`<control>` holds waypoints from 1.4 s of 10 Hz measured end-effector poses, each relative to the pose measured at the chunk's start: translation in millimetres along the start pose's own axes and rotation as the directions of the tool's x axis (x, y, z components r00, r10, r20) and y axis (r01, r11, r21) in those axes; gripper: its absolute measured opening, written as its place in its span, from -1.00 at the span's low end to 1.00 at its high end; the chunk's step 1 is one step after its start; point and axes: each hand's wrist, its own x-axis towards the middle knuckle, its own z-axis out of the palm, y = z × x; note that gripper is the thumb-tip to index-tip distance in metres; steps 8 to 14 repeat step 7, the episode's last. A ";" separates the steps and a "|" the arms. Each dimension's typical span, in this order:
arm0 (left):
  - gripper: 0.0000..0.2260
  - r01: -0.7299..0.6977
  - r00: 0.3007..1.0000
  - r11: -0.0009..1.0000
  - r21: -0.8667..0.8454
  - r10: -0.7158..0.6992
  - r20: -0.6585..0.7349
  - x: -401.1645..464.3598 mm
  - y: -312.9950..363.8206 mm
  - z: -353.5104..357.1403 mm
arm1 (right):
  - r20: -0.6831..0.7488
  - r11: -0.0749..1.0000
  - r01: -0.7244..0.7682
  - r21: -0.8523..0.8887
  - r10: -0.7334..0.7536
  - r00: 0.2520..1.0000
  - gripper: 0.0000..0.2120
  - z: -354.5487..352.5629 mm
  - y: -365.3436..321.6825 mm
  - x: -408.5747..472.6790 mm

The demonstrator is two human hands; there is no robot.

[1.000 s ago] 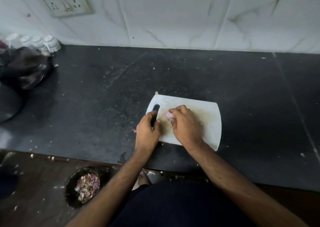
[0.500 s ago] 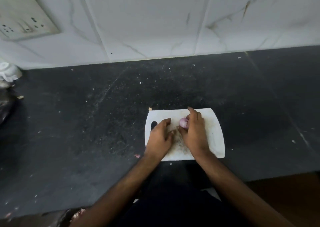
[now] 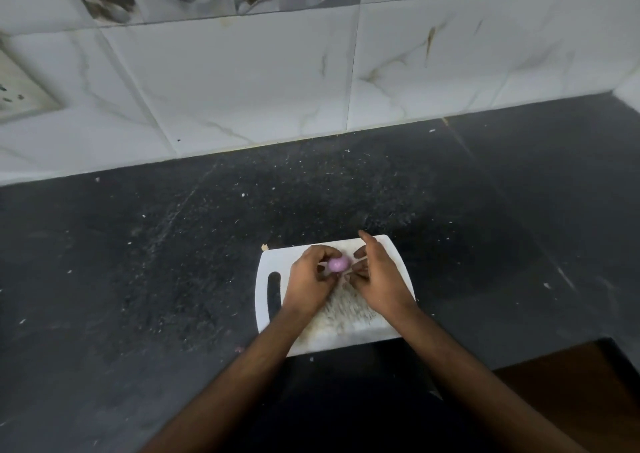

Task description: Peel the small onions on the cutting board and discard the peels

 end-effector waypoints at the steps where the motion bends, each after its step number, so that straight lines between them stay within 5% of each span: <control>1: -0.64 0.018 1.000 0.999 -0.035 -0.018 -0.003 -11.9 -2.9 5.2 | 0.077 0.999 0.049 -0.004 -0.049 0.996 -0.16 -0.4 7.5 2.0; 5: -0.52 0.036 0.998 0.999 0.022 -0.035 -0.060 -25.0 -1.3 15.6 | 0.217 0.968 0.195 -0.158 -0.158 0.963 -0.31 -16.4 13.4 -0.1; 7: -0.52 0.028 0.992 0.999 0.030 -0.024 -0.121 -31.9 7.0 14.3 | 0.011 0.917 0.186 -0.354 -0.195 0.981 -0.64 -25.3 17.2 2.6; 14: -0.52 0.028 0.992 0.999 0.030 -0.024 -0.121 -31.9 7.0 14.3 | 0.011 0.917 0.186 -0.354 -0.195 0.981 -0.64 -25.3 17.2 2.6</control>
